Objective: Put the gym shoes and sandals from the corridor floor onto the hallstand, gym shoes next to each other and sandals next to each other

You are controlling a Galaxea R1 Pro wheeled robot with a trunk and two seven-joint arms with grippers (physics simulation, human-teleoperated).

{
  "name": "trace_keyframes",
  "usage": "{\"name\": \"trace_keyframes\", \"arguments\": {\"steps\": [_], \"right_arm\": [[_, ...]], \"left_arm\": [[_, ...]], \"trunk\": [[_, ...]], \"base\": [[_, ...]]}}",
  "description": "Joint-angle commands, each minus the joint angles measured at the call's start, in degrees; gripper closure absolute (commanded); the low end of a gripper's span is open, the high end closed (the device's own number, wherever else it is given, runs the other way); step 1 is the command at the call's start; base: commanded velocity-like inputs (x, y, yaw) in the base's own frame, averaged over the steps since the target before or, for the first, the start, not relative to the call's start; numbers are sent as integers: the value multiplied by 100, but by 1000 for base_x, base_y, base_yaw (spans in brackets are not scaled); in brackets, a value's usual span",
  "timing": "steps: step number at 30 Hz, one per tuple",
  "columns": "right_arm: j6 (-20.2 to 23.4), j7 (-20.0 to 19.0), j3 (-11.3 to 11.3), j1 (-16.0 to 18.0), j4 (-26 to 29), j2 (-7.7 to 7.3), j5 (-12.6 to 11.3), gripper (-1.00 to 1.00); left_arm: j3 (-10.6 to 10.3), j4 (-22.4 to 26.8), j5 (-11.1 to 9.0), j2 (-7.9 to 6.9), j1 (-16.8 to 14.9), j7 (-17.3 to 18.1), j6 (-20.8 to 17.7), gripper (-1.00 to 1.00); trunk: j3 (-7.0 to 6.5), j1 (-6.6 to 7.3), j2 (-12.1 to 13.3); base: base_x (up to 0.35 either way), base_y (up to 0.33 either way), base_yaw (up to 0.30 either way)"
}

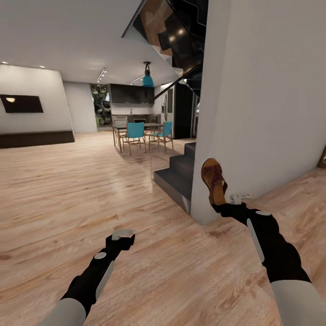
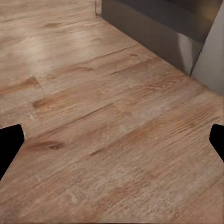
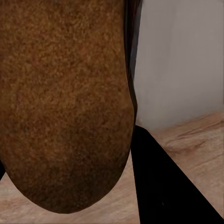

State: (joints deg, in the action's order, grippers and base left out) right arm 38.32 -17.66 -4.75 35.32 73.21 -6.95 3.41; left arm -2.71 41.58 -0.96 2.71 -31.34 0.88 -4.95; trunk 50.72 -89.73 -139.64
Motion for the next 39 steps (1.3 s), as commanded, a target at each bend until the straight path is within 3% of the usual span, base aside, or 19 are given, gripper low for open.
{"name": "trace_keyframes", "arguments": {"steps": [1, 8, 39], "right_arm": [[35, -25, -8, 5, 10, 0, 11, 100], [35, -25, -8, 2, 10, 0, 11, 100], [35, -23, -8, 3, 6, 1, 17, 100]], "left_arm": [[-1, 8, -10, 1, -3, 9, -32, -100], [-1, 8, -10, 1, -3, 9, -32, -100], [-1, 8, -10, 1, -3, 17, -32, -100]], "trunk": [[6, 1, -3], [6, 1, -3], [6, 1, -3]], "base": [[1, 0, 289], [59, -33, 289], [184, -180, 289]]}}
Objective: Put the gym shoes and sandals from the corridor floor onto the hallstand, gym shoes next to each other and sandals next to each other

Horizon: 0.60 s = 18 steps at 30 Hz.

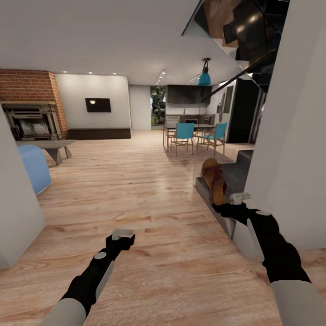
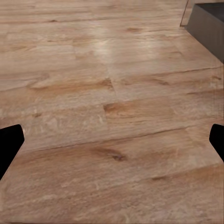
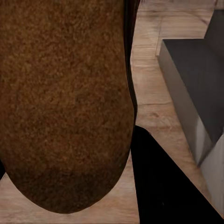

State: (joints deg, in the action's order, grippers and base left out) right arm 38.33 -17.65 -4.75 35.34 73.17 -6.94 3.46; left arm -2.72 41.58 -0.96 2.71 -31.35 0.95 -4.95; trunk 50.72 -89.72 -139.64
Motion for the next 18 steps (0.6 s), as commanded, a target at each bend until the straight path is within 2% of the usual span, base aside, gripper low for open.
{"name": "trace_keyframes", "arguments": {"steps": [1, 18], "right_arm": [[34, -26, -8, 1, 11, -1, 9, 100], [34, -24, -8, 2, 13, -1, 13, 100]], "left_arm": [[0, 8, -10, 1, -3, 10, -33, -100], [0, 7, -10, 1, -3, 10, -33, -100]], "trunk": [[6, 0, -3], [6, 0, -3]], "base": [[97, -45, 289], [10, -4, 289]]}}
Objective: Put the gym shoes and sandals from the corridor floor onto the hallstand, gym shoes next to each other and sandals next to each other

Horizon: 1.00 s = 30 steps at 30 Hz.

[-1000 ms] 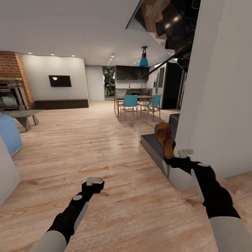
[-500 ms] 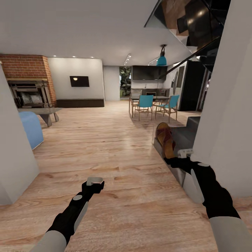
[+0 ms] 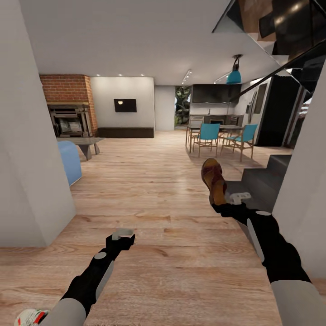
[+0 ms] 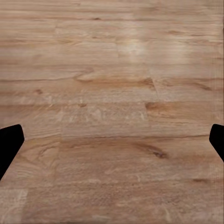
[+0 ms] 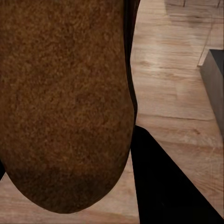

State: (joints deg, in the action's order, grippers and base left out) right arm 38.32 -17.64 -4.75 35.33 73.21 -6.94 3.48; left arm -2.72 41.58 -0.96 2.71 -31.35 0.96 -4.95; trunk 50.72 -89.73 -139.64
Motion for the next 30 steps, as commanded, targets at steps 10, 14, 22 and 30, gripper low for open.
{"name": "trace_keyframes", "arguments": {"steps": [10, 14, 22, 30], "right_arm": [[35, -26, -8, 3, 10, 0, 12, 100], [35, -24, -8, 2, 4, 0, 12, 100], [35, -23, -8, 3, 1, -1, 12, 100], [35, -23, -8, 1, 1, 0, 12, 100]], "left_arm": [[-1, 4, -10, 1, -3, 10, -32, -100], [-1, 5, -10, 1, -2, 10, -32, -100], [-1, -1, -10, 1, -3, 10, -32, -100], [-1, -1, -10, 1, -3, 10, -32, -100]], "trunk": [[6, 1, -3], [6, 1, -3], [6, 1, -3], [6, 1, -3]], "base": [[4, -2, 289], [137, -114, 290], [231, -214, 290], [240, -224, 290]]}}
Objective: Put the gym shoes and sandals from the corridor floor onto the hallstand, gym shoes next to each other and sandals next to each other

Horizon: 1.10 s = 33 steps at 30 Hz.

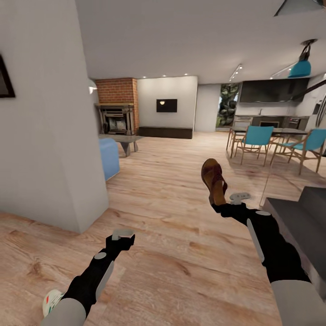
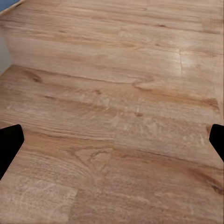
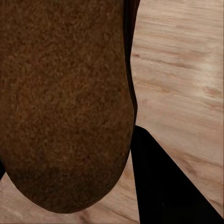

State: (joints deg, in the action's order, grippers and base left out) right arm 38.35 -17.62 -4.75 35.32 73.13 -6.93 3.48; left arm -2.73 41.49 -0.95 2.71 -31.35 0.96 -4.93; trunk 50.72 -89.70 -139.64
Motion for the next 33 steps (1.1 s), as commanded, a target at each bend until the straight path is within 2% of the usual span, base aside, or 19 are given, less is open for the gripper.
{"name": "trace_keyframes", "arguments": {"steps": [1, 20, 33], "right_arm": [[32, -24, -8, 2, 8, -1, 12, 100], [32, -28, -8, 5, 10, -1, 12, 100], [32, -27, -8, 1, 12, -1, 12, 100]], "left_arm": [[0, 9, -10, 1, -3, 10, -34, -100], [0, 0, -10, 1, -1, 10, -34, -100], [0, 0, -10, 1, -2, 10, -34, -100]], "trunk": [[6, -1, -3], [6, -1, -3], [6, -1, -3]], "base": [[240, -225, 289], [227, -224, 290], [21, -190, 290]]}}
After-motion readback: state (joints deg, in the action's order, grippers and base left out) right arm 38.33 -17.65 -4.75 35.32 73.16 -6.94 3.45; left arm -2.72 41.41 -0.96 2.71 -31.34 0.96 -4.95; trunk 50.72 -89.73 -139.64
